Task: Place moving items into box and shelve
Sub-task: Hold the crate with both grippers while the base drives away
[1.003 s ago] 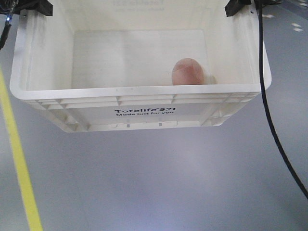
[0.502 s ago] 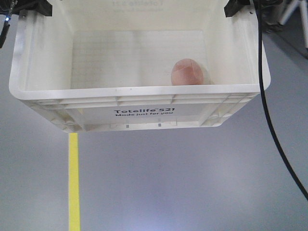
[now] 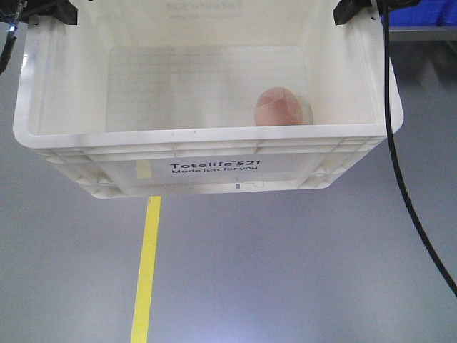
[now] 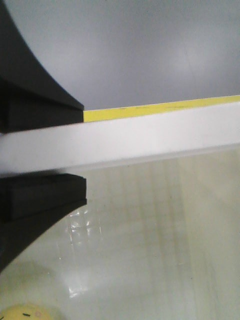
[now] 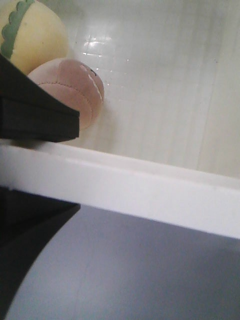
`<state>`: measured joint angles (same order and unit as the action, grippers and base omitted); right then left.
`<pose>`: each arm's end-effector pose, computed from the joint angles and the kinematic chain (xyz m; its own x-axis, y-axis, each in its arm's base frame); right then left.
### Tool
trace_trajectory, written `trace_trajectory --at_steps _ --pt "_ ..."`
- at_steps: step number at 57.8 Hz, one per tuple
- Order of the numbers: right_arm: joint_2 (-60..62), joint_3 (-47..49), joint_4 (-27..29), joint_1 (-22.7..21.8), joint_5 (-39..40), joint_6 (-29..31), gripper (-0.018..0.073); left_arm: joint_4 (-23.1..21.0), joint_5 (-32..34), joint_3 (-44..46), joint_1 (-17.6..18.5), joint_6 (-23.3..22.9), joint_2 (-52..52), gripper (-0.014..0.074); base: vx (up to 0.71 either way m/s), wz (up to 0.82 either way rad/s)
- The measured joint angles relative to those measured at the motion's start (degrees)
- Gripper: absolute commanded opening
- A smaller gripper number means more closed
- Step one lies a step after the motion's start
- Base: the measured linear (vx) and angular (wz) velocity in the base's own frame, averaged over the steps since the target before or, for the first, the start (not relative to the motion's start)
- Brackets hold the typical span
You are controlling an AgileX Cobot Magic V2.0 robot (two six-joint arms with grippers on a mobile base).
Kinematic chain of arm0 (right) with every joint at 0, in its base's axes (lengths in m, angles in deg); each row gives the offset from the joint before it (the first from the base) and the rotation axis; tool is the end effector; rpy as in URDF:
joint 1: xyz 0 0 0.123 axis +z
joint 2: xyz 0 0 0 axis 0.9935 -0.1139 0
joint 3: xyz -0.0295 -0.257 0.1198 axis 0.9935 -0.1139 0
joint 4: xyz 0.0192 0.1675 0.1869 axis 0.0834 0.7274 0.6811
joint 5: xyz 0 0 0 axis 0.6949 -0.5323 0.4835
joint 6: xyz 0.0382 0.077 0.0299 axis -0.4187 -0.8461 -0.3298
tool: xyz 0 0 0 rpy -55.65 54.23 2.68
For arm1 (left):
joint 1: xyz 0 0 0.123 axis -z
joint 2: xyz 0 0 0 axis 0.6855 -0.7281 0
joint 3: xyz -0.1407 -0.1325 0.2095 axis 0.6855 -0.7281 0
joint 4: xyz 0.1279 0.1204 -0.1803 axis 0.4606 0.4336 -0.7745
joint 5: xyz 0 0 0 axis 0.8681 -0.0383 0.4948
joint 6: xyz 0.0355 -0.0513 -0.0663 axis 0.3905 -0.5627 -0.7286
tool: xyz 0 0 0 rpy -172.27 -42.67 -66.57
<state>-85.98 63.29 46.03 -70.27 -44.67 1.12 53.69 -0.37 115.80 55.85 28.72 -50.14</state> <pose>0.3713 0.0944 0.4240 -0.7822 -0.1785 -0.5969 -0.2696 0.9607 0.0659 0.3300 -0.0705 0.4265 -0.7160 0.0149 -0.6980 0.0942 0.9927 -0.0755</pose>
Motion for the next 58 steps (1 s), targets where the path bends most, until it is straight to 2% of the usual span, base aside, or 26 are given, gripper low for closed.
trace_trajectory --at_steps 58 --pt "0.0 0.0 0.0 0.0 0.0 0.0 -0.0005 -0.1 0.0 0.0 0.0 0.0 0.0 0.0002 0.56 0.19"
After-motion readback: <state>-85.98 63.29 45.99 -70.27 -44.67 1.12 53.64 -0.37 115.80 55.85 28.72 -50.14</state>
